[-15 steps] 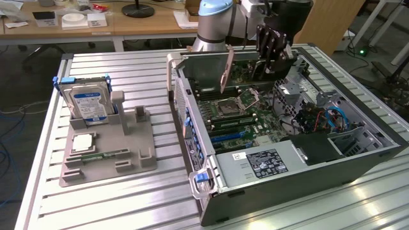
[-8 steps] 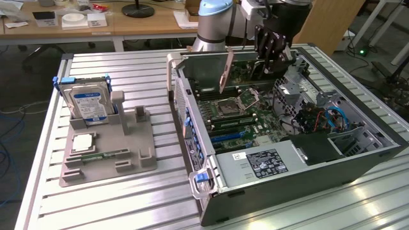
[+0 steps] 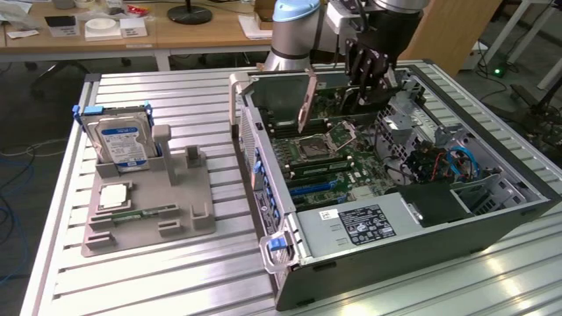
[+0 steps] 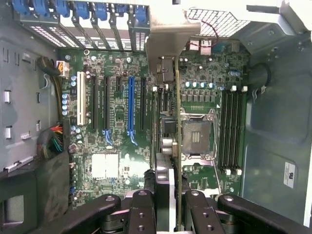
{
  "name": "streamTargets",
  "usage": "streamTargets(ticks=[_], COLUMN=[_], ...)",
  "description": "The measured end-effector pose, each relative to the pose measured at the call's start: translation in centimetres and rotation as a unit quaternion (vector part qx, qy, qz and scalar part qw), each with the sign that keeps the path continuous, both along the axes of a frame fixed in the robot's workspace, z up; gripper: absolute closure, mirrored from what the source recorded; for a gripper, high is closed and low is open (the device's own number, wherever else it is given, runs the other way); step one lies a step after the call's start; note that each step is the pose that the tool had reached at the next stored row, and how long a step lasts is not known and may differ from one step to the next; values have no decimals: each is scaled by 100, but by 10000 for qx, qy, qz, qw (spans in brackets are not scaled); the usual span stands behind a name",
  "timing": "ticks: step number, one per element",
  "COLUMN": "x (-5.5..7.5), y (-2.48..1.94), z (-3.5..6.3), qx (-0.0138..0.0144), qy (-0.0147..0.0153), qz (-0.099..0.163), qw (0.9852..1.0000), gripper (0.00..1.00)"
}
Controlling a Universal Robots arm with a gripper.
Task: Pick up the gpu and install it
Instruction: 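Insert the gpu into the slot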
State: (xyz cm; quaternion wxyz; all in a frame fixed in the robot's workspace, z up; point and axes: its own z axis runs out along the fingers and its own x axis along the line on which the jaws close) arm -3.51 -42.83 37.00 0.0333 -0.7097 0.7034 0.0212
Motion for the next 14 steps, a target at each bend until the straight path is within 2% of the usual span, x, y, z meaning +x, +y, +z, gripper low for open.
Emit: streamTargets(ticks=[3, 11, 14], x=[-6, -6, -8], y=[-8, -75, -84], z=[-27, -80, -102], qx=[0, -1, -1], qy=[-1, 0, -1], qz=[-34, -67, -70], qw=[10000, 10000, 10000], gripper=[72, 72, 72])
